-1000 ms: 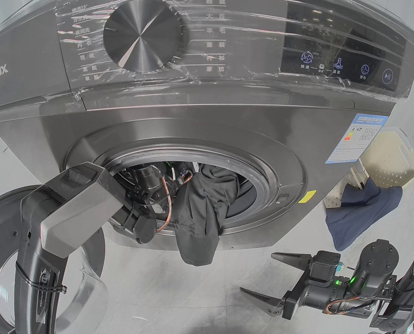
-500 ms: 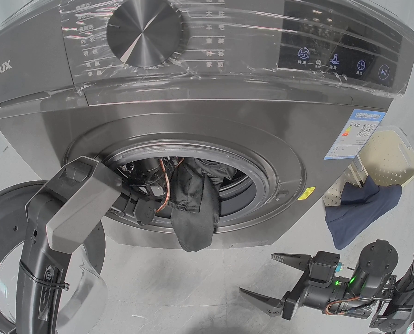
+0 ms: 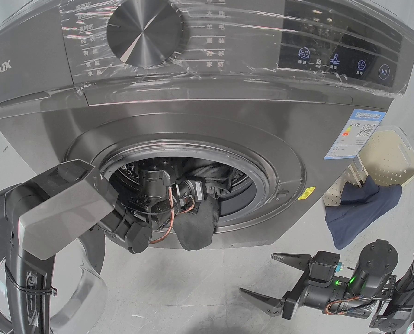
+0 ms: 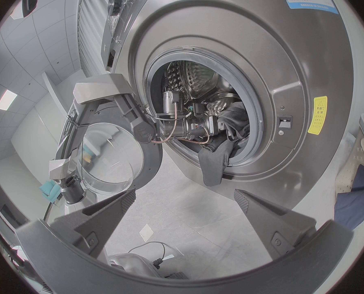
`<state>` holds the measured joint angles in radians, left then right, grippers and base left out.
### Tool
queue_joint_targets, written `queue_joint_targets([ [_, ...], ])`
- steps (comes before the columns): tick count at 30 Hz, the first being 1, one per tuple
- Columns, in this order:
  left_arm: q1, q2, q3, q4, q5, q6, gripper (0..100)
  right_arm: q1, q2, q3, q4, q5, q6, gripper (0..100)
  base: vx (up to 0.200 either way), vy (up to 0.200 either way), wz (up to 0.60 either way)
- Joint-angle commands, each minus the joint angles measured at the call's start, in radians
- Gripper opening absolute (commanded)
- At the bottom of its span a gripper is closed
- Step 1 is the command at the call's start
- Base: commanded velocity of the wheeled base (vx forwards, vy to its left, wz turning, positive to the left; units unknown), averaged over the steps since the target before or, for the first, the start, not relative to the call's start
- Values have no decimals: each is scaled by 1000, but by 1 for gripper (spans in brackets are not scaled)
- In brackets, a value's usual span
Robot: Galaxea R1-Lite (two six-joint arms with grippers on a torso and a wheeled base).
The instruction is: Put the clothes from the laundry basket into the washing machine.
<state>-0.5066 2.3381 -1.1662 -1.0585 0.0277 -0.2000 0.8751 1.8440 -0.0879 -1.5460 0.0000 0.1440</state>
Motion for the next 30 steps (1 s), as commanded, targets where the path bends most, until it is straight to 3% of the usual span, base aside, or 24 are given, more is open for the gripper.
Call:
queue_joint_targets([
  [1,-23,-20,59,17,-11,5,100,1,3,-1,0,0,0,100,0,0,0],
  [8,-10,41,66,43,-29,59,100,1,6,-1,0,2,0,100,0,0,0],
  [9,-10,43,66,45,-29,60,0,1,7,-1,0,2,0,100,0,0,0],
  [16,0,55,-24,34,-9,53,0,1,15,-3,0,2,0,100,0,0,0],
  [20,25,58,-98,26,29,47,0,1,15,-4,0,2,0,100,0,0,0],
  [23,36,84,-171,-9,63,21,0,1,15,-7,0,2,0,100,0,0,0],
  [30,53,162,-328,-77,129,19,0,1,15,-7,0,2,0,100,0,0,0],
])
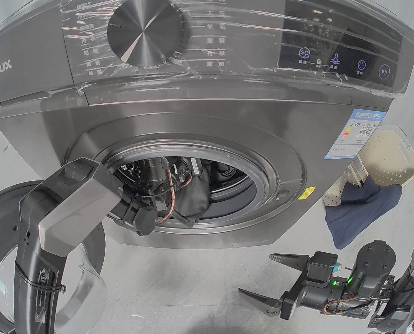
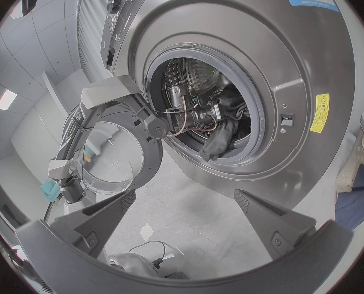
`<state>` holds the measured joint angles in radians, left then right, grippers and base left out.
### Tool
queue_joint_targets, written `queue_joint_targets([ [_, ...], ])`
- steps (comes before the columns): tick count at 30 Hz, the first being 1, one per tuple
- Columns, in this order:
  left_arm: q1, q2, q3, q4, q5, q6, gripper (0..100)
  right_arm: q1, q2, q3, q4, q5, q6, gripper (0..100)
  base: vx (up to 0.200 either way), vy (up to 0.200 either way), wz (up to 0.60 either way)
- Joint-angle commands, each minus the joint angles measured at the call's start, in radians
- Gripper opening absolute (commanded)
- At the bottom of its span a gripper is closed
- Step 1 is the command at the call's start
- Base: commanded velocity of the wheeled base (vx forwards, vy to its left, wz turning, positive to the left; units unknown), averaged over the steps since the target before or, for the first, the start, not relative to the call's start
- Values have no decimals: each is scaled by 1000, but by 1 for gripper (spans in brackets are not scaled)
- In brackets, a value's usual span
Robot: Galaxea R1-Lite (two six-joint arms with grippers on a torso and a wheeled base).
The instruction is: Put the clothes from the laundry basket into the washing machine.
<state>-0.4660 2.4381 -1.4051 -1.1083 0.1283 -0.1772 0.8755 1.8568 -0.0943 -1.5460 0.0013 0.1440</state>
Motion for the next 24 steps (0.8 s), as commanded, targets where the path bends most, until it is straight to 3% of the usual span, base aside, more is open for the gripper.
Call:
queue_joint_targets([
  [1,12,62,-95,-28,31,-5,0,0,2,-1,0,0,0,100,0,0,0],
  [5,7,50,-64,-21,31,-5,0,0,2,-5,0,0,0,100,0,0,0],
  [6,6,38,-51,-16,31,-5,100,0,2,-5,0,0,0,100,0,0,0],
  [16,-5,7,101,51,-29,-1,100,0,10,-4,0,2,2,100,0,0,0],
  [23,3,58,77,64,-39,12,100,7,16,-5,0,2,2,100,0,0,0],
  [24,3,59,72,74,-39,13,0,7,16,-5,0,2,2,100,0,0,0],
])
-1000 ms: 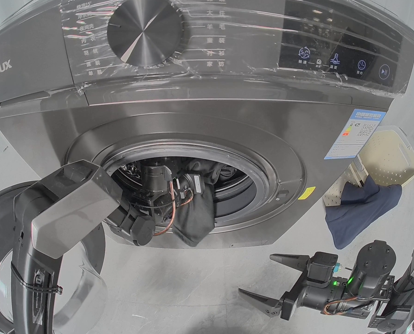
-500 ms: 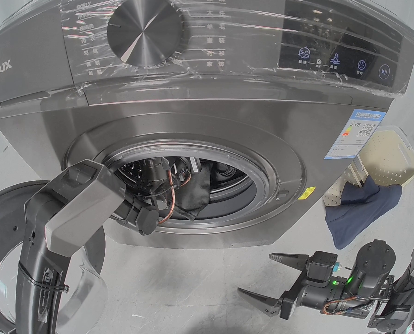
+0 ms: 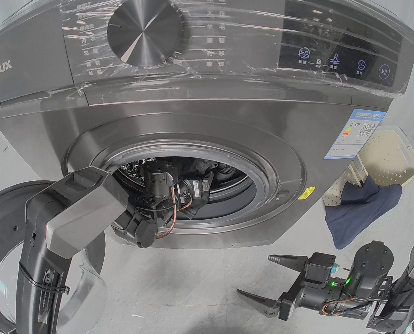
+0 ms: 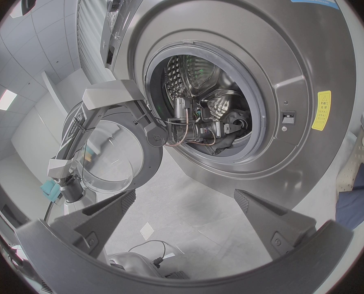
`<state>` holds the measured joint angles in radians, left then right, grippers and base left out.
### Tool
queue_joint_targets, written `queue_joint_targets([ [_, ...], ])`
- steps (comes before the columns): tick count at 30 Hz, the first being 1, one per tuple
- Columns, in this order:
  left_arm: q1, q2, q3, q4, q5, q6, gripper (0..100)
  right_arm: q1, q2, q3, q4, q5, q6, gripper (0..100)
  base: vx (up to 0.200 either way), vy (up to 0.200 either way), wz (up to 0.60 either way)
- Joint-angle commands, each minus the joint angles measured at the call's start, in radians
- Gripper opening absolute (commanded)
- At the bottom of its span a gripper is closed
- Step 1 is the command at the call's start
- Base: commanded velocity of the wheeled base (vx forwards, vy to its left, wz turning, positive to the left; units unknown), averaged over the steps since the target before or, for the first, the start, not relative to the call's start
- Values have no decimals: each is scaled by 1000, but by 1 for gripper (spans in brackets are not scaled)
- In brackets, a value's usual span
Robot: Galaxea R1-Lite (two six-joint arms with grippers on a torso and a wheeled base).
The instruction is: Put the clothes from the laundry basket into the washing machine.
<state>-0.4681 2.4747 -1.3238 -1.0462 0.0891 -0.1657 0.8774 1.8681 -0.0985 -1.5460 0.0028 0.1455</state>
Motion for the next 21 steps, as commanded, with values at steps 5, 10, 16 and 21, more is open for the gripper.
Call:
queue_joint_targets([
  [5,2,30,-52,63,-19,0,0,8,5,-3,0,0,5,100,0,0,0],
  [10,-1,70,-181,86,-2,-9,0,12,5,-7,0,0,6,100,0,0,0],
  [16,16,124,-356,66,75,-46,0,11,5,-12,0,0,6,100,0,0,0],
  [21,28,165,-488,32,110,-57,0,11,6,-13,0,0,6,100,0,0,0],
])
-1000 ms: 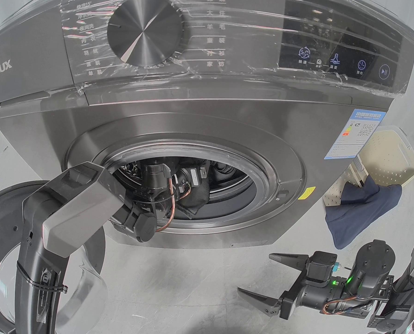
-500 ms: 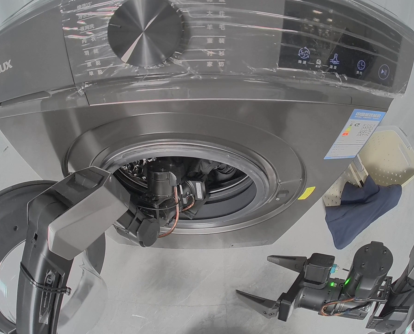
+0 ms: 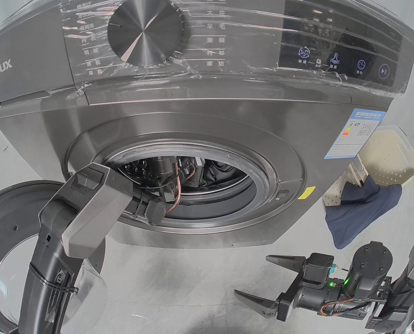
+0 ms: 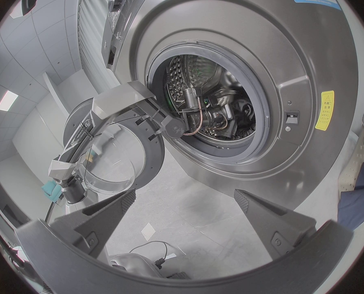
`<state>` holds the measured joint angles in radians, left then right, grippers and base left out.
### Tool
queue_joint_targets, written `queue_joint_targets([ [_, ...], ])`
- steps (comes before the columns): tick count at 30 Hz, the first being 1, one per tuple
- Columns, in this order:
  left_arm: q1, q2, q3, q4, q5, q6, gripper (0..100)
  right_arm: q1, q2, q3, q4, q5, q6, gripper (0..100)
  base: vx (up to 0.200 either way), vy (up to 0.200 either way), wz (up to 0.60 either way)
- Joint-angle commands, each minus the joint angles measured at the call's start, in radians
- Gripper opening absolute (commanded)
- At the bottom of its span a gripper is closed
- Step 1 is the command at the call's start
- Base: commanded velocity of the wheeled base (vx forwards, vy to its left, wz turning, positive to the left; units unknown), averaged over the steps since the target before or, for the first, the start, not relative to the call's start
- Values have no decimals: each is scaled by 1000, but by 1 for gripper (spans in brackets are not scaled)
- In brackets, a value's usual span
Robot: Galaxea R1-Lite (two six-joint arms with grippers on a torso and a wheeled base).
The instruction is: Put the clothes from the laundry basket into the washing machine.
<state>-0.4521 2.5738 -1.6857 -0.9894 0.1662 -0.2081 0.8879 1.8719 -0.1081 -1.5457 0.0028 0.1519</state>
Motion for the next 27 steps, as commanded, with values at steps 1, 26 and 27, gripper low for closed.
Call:
queue_joint_targets([
  [1,12,75,-147,-28,35,-14,0,0,3,-4,-1,0,0,100,0,0,0],
  [26,-163,-276,624,-230,1,141,100,-7,3,4,-1,0,0,100,0,0,0],
  [27,-175,-276,663,-276,3,151,100,-7,3,5,-1,0,0,100,0,0,0],
])
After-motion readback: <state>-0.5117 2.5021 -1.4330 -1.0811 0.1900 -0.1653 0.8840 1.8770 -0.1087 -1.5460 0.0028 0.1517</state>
